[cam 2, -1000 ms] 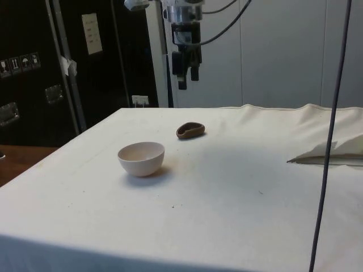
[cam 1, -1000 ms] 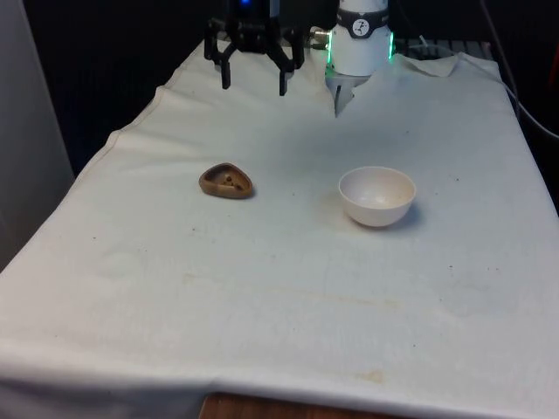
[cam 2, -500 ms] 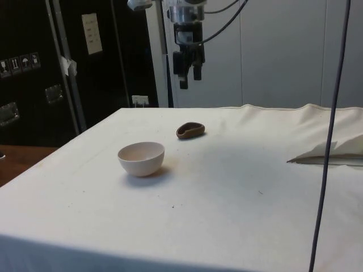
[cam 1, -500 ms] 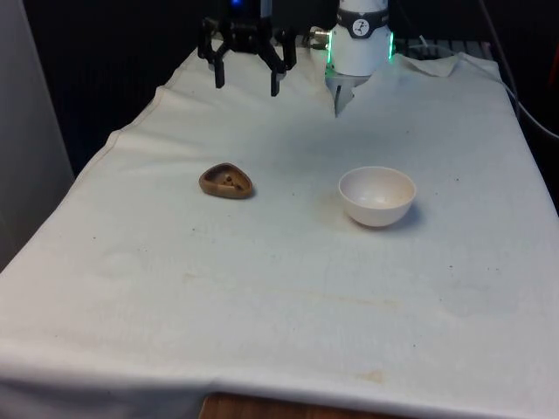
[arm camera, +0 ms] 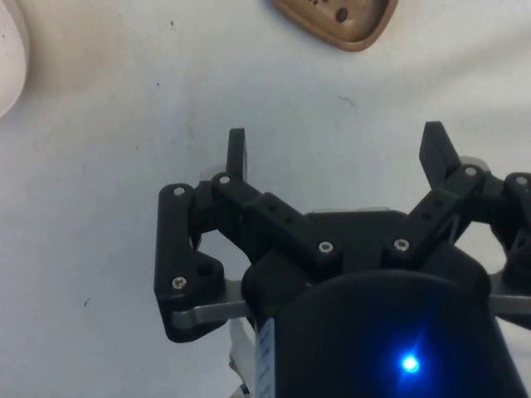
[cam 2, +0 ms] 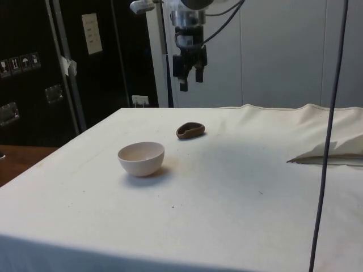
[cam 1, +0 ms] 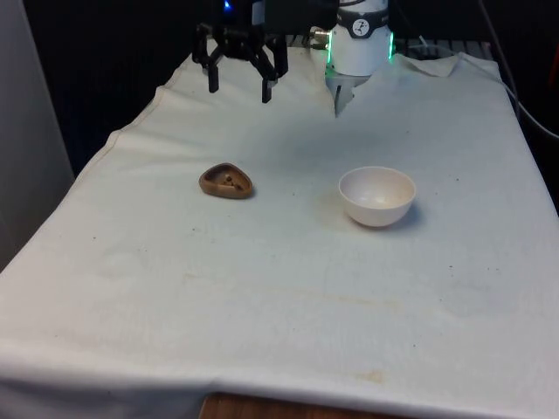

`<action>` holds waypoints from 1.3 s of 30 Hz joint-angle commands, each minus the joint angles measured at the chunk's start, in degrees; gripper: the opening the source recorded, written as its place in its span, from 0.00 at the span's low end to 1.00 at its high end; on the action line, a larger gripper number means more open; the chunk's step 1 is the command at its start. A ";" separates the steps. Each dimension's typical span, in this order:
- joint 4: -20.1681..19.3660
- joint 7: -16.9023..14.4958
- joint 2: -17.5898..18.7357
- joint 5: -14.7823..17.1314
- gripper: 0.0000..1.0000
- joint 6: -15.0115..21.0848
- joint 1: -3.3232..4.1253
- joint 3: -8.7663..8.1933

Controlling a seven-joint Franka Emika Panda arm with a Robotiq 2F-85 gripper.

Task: Pour the coffee beans from the cup into the bowl.

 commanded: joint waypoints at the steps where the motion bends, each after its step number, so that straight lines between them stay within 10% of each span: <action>1: 0.00 0.57 0.29 -0.23 1.00 0.74 -0.11 -0.29; 32: 0.86 4.70 5.73 0.17 1.00 4.87 0.00 -3.90; 39: 1.55 4.35 8.88 4.93 1.00 7.56 -0.34 -3.27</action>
